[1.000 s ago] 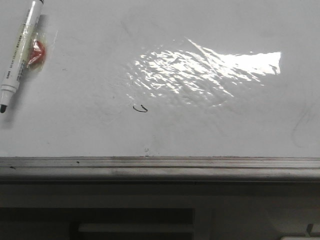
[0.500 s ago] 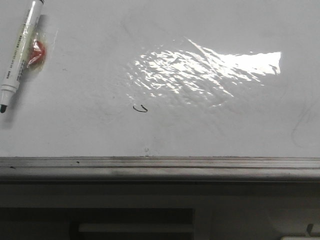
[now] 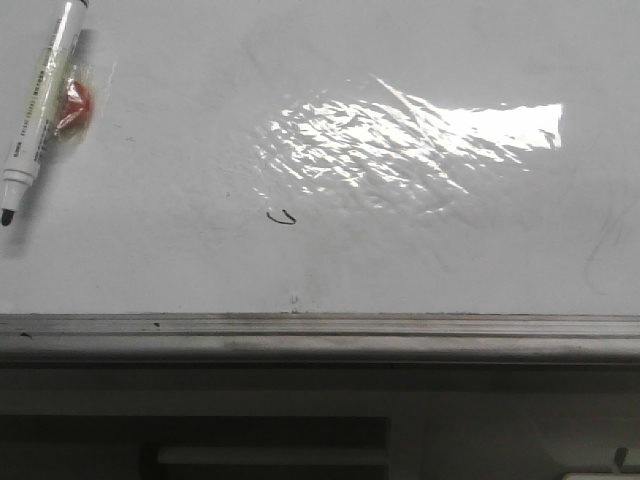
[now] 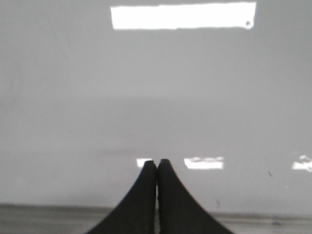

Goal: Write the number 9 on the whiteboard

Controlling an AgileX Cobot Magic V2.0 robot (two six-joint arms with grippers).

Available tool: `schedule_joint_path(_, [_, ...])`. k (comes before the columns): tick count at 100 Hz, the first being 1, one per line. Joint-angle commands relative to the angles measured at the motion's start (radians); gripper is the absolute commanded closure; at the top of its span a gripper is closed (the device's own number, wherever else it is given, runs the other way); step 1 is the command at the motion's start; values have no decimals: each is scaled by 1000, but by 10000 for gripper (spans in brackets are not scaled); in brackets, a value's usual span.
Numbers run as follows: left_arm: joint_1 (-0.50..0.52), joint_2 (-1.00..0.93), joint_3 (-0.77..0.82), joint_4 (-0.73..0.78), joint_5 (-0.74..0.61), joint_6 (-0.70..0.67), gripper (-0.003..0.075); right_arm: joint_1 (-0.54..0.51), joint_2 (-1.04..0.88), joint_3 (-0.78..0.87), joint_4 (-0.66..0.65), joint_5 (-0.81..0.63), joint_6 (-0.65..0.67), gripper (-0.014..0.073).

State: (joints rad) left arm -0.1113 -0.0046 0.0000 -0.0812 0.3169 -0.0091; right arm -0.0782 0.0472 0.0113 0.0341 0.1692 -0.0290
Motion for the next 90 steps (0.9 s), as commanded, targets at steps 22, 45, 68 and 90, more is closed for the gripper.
schedule_joint_path(22, [1, -25, 20, -880, -238, -13, 741, -4, 12, 28, 779, -329, 6, 656])
schedule_joint_path(45, [-4, -23, -16, -847, -269, 3, 741, -4, 12, -12, 843, -281, -11, 656])
schedule_joint_path(68, [-4, 172, -254, -466, -37, 29, 741, -4, 79, -298, 591, 67, -207, 656])
schedule_joint_path(90, [-4, 467, -469, -331, 232, 139, 696, 10, 226, -556, 292, 425, -239, 603])
